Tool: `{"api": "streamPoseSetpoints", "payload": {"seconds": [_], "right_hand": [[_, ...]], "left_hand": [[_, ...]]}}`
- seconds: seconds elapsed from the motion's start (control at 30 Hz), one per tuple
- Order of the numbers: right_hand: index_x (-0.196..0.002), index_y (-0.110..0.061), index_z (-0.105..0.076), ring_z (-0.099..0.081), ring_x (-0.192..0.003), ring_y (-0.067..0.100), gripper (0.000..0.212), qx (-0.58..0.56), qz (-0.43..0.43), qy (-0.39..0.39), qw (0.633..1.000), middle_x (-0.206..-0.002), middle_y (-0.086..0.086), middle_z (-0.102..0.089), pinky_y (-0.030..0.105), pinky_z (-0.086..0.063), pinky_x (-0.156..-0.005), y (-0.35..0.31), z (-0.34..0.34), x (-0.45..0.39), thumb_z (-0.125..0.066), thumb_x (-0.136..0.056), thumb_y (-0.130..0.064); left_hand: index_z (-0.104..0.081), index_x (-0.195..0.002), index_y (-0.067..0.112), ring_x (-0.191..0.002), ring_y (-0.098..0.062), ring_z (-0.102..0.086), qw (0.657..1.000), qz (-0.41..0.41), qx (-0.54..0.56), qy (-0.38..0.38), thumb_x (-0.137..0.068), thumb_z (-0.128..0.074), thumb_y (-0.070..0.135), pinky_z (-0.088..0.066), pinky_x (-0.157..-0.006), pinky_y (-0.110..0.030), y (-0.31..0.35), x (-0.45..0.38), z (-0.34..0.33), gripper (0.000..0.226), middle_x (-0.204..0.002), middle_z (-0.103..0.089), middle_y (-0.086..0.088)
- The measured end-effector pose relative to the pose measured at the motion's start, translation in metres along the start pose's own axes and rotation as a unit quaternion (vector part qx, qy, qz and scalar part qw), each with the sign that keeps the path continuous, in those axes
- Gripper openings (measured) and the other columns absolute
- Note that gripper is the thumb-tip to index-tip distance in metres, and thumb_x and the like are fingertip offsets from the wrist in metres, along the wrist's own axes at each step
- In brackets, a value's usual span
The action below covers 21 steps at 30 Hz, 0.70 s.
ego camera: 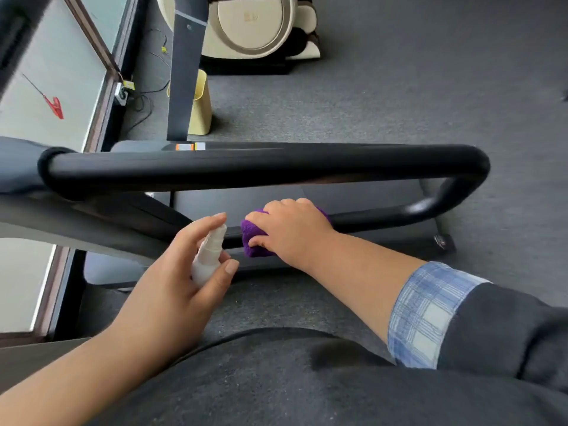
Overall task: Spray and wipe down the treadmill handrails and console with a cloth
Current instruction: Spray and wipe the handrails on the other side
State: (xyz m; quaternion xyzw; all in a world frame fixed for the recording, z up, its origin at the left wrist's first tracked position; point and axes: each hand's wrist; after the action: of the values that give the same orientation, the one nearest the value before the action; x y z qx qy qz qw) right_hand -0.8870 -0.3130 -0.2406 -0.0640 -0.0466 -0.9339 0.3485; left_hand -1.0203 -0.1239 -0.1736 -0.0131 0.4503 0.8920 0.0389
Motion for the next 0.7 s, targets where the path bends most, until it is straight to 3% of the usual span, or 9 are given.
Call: {"api": "streamPoseSetpoints", "payload": {"seconds": [0.17, 0.27, 0.37, 0.47, 0.6, 0.7], "right_hand": [[-0.131, -0.036, -0.053, -0.059, -0.107, 0.025, 0.047, 0.000, -0.039, -0.010, 0.999, -0.113, -0.002, -0.063, 0.040, -0.041, -0.081, 0.056, 0.002, 0.038, -0.032, -0.099, -0.063], [-0.119, -0.036, -0.058, -0.060, -0.102, 0.025, 0.043, 0.001, -0.078, -0.008, 0.997, -0.104, -0.003, -0.064, 0.038, -0.037, -0.076, 0.094, 0.004, 0.062, -0.029, -0.099, -0.061], [-0.116, -0.036, -0.061, -0.060, -0.099, 0.024, 0.045, -0.003, -0.115, 0.005, 0.993, -0.101, -0.004, -0.064, 0.040, -0.043, -0.078, 0.124, 0.003, 0.083, -0.027, -0.100, -0.060], [-0.114, -0.035, -0.061, -0.061, -0.095, 0.024, 0.046, 0.004, -0.123, 0.030, 0.992, -0.099, -0.004, -0.064, 0.040, -0.044, -0.078, 0.131, -0.002, 0.091, -0.026, -0.100, -0.061], [-0.102, -0.033, -0.063, -0.061, -0.086, 0.023, 0.053, 0.021, -0.123, 0.066, 0.990, -0.091, -0.006, -0.065, 0.036, -0.035, -0.070, 0.123, -0.006, 0.087, -0.017, -0.099, -0.059], [-0.099, -0.033, -0.065, -0.061, -0.081, 0.023, 0.058, 0.019, -0.120, 0.072, 0.990, -0.087, -0.007, -0.067, 0.035, -0.030, -0.067, 0.110, -0.006, 0.081, -0.012, -0.097, -0.057]], "left_hand": [[-0.029, -0.125, 0.074, -0.077, 0.008, -0.061, 1.000, -0.004, 0.006, -0.009, -0.079, -0.052, 0.058, -0.041, -0.064, -0.014, 0.030, -0.010, -0.039, 0.053, -0.102, -0.061, 0.031], [-0.030, -0.125, 0.074, -0.075, 0.006, -0.061, 1.000, -0.004, 0.013, -0.007, -0.078, -0.051, 0.061, -0.043, -0.064, -0.020, 0.045, -0.014, -0.061, 0.053, -0.101, -0.062, 0.031], [-0.031, -0.127, 0.072, -0.070, 0.003, -0.061, 1.000, -0.008, 0.017, -0.004, -0.079, -0.051, 0.061, -0.042, -0.061, -0.022, 0.055, -0.016, -0.078, 0.053, -0.100, -0.063, 0.028], [-0.031, -0.128, 0.070, -0.067, -0.002, -0.061, 1.000, -0.005, 0.021, 0.005, -0.081, -0.051, 0.060, -0.042, -0.060, -0.020, 0.061, -0.014, -0.090, 0.052, -0.098, -0.064, 0.023], [-0.029, -0.130, 0.069, -0.072, -0.006, -0.062, 0.999, 0.016, 0.010, 0.032, -0.083, -0.052, 0.058, -0.043, -0.063, -0.010, 0.058, -0.005, -0.093, 0.053, -0.098, -0.063, 0.021], [-0.031, -0.130, 0.068, -0.075, -0.005, -0.063, 0.998, 0.043, 0.006, 0.053, -0.083, -0.053, 0.058, -0.044, -0.065, -0.020, 0.047, 0.007, -0.088, 0.053, -0.098, -0.064, 0.023]]}}
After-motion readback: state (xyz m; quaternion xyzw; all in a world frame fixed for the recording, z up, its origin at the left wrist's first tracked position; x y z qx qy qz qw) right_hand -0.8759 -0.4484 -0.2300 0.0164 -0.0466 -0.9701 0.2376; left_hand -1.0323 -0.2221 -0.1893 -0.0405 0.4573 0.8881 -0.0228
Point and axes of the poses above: each hand's wrist, its own x-axis away from the middle knuckle, its own z-axis out of the back of the hand, y = z × x
